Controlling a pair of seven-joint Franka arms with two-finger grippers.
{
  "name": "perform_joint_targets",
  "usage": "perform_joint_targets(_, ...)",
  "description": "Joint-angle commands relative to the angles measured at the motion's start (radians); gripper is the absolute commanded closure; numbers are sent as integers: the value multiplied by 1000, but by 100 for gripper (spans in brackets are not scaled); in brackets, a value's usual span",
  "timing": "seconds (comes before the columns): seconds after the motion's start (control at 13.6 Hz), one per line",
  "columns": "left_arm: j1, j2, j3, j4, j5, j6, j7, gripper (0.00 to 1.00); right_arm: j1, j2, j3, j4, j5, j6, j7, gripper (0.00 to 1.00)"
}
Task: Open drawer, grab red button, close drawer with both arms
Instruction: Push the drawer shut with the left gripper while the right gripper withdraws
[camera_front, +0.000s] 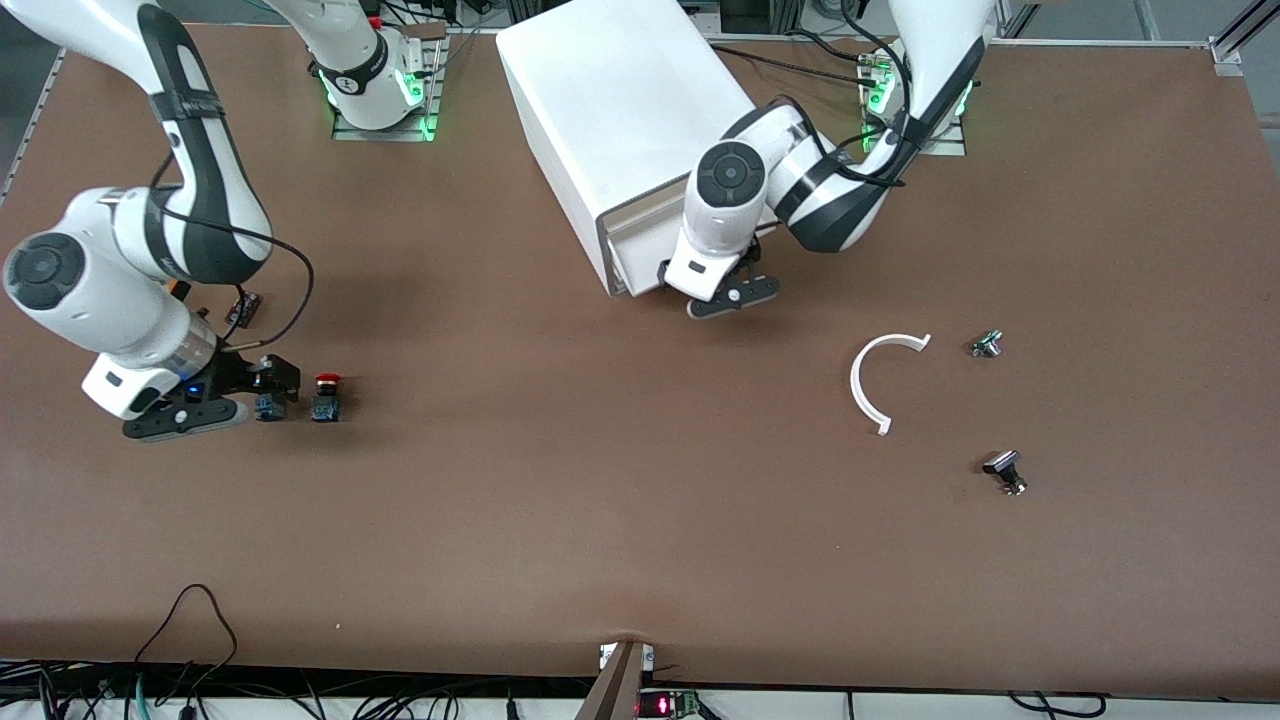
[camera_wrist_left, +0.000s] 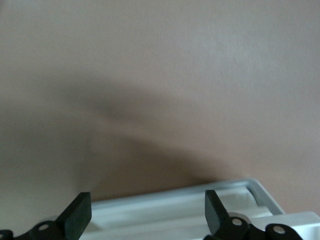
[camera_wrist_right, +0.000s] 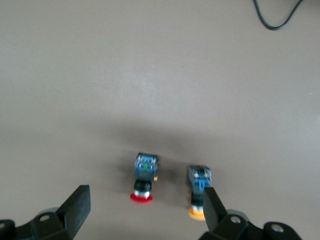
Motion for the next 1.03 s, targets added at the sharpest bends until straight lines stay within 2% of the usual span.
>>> perform_joint_targets(0.0, 16, -40, -35, -33, -25, -49, -9, 0, -6, -46, 9, 85, 11, -178, 46, 0)
perform_joint_targets(0.15, 16, -38, -64, -28, -25, -67, -9, 0, -6, -79, 15, 127, 11, -297, 103, 0)
perform_joint_targets(0.37, 8, -29, -81, -31, -26, -71, -8, 0, -5, -137, 23, 168, 11, -401, 117, 0)
perform_joint_targets(0.73, 16, -26, -80, -25, -26, -71, 10, 0, -5, -149, 29, 333, 14, -627, 121, 0)
perform_joint_targets(0.95, 52, -35, -78, 4, -23, -71, 12, 0, -6, -206, 23, 324, 16, -677, 124, 0)
